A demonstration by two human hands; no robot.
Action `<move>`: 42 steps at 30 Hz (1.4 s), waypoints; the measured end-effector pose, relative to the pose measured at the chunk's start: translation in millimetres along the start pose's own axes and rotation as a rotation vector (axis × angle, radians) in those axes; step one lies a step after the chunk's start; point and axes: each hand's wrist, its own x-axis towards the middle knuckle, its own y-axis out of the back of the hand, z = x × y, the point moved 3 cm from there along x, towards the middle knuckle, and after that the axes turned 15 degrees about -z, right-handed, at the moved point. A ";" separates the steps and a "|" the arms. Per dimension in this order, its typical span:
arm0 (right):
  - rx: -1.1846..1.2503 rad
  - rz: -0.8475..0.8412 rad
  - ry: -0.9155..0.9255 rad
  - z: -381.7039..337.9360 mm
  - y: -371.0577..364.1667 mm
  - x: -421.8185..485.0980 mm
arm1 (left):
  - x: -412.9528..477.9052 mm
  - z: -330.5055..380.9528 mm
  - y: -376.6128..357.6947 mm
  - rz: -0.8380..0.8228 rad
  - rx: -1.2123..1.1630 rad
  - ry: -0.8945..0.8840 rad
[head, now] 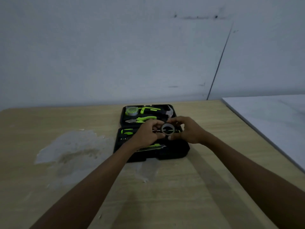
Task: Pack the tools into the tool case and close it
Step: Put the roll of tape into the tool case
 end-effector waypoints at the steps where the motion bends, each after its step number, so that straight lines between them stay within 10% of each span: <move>1: -0.015 -0.010 -0.002 1.5 0.8 -2.3 | 0.5 0.4 -2.8 -0.004 0.008 0.004; 42: -0.080 -0.301 -0.095 19.1 5.3 -30.8 | -5.4 -1.0 -33.7 -0.139 -0.004 0.018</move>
